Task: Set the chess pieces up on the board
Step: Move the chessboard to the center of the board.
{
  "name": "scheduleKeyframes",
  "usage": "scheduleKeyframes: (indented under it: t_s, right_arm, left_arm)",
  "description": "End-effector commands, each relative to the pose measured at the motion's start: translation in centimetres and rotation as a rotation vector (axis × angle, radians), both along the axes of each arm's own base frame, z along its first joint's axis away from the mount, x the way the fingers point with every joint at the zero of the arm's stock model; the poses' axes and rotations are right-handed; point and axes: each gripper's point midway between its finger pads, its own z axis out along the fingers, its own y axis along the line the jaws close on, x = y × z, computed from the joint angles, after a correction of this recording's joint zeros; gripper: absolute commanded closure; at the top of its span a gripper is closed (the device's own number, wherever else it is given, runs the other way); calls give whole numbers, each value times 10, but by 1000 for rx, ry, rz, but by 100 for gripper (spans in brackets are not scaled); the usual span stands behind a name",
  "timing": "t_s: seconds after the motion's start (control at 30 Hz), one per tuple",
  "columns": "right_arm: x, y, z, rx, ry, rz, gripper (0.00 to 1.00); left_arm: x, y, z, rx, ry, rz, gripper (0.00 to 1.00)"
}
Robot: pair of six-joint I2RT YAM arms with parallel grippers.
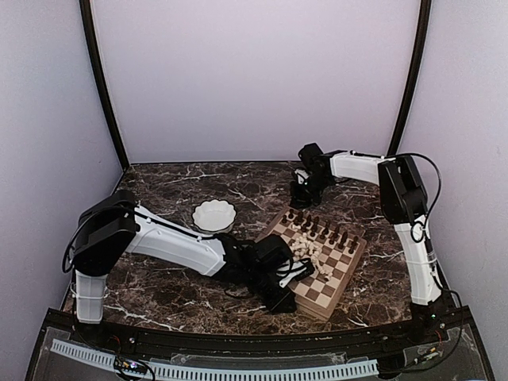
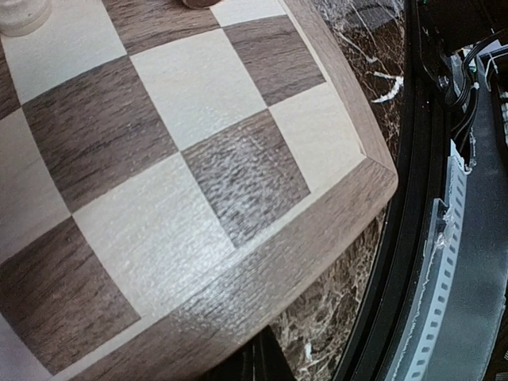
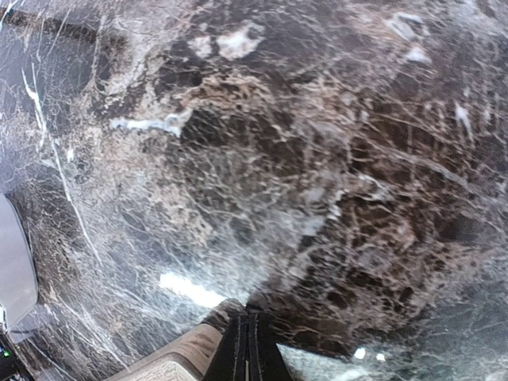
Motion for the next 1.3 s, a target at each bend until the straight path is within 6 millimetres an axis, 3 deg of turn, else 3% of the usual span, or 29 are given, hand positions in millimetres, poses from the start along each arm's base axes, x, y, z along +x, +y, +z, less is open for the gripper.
scheduleKeyframes:
  t_s: [0.0,0.13,0.23,0.3,0.4,0.43,0.57,0.67,0.8,0.83,0.93,1.07,1.2,1.27]
  right_arm:
    - [-29,11,-36,-35,130,25,95]
    - [-27,15,-33,-23,124,26,95]
    - [-16,10,-20,-41,88,9,95]
    - [-3,4,5,-20,57,-23,94]
    - [20,-10,59,43,-28,-105,90]
    - [26,-17,78,62,-60,-131,88]
    - [25,-40,150,94,-173,-169,77]
    - [-1,-59,181,64,-226,-163,72]
    - [-61,-81,189,86,-233,-182,68]
    - [-79,-87,202,110,-262,-189,68]
    - [-125,-101,195,122,-265,-200,68]
    - [-179,-106,180,111,-276,-145,71]
    - [-215,-104,152,57,-218,-62,73]
    - [-226,-99,144,16,-208,-3,69]
  left_arm:
    - [7,-19,11,-57,-31,-11,95]
    - [9,-31,12,-68,-23,-26,94]
    - [10,-38,19,-83,-25,-30,93]
    - [10,-39,25,-80,-28,-38,92]
    - [11,-34,39,-73,-49,-44,90]
    - [14,-33,53,-88,-78,-45,88]
    - [17,-18,91,-105,-153,-38,81]
    - [26,3,121,-95,-239,20,75]
    - [47,34,143,-68,-332,127,57]
    - [48,40,141,-54,-328,140,55]
    - [62,56,142,-19,-316,209,47]
    - [68,62,131,48,-287,231,46]
    - [73,65,126,86,-262,271,49]
    - [76,70,126,86,-243,314,49]
